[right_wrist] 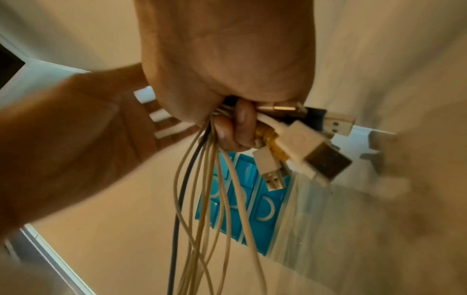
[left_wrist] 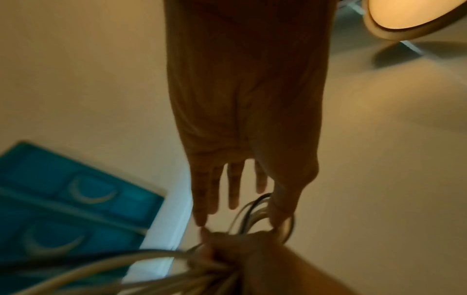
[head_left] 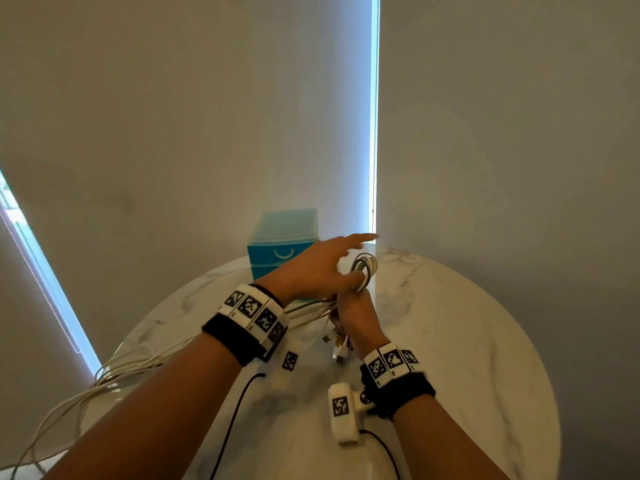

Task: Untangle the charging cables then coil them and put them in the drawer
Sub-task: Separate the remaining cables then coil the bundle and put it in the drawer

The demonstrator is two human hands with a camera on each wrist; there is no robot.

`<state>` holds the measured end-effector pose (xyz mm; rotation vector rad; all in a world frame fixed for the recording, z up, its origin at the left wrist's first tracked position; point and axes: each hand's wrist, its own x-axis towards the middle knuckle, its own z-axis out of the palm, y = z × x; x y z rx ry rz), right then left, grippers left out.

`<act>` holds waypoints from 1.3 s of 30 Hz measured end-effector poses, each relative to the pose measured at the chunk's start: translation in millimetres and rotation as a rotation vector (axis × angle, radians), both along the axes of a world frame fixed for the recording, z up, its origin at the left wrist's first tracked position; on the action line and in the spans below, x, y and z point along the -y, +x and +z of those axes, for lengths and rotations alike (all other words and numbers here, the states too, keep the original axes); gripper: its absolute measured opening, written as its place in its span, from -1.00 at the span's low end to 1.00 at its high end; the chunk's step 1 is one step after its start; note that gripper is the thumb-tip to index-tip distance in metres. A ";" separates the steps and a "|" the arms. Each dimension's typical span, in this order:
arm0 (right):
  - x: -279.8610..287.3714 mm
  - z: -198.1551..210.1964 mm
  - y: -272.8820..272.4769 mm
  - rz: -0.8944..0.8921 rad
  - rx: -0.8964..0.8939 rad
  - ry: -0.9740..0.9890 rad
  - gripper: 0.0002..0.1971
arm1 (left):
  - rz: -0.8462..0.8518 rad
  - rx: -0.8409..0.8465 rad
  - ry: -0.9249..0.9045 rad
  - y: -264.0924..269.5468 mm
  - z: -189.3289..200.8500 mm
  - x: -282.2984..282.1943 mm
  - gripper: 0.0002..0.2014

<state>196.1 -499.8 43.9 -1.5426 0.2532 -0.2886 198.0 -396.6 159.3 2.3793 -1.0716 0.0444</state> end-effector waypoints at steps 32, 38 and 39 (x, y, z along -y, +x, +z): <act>0.5 -7.0 -2.5 0.038 0.020 0.663 -0.63 | 0.048 -0.121 0.089 15.1 -14.5 -35.4 -0.31; -13.3 -5.6 1.9 -0.057 -0.006 0.340 -0.60 | -0.004 0.251 0.188 4.9 7.7 17.6 -0.40; -14.7 -8.0 3.9 -0.059 0.010 0.358 -0.62 | 0.027 0.311 0.231 5.4 11.0 21.3 -0.46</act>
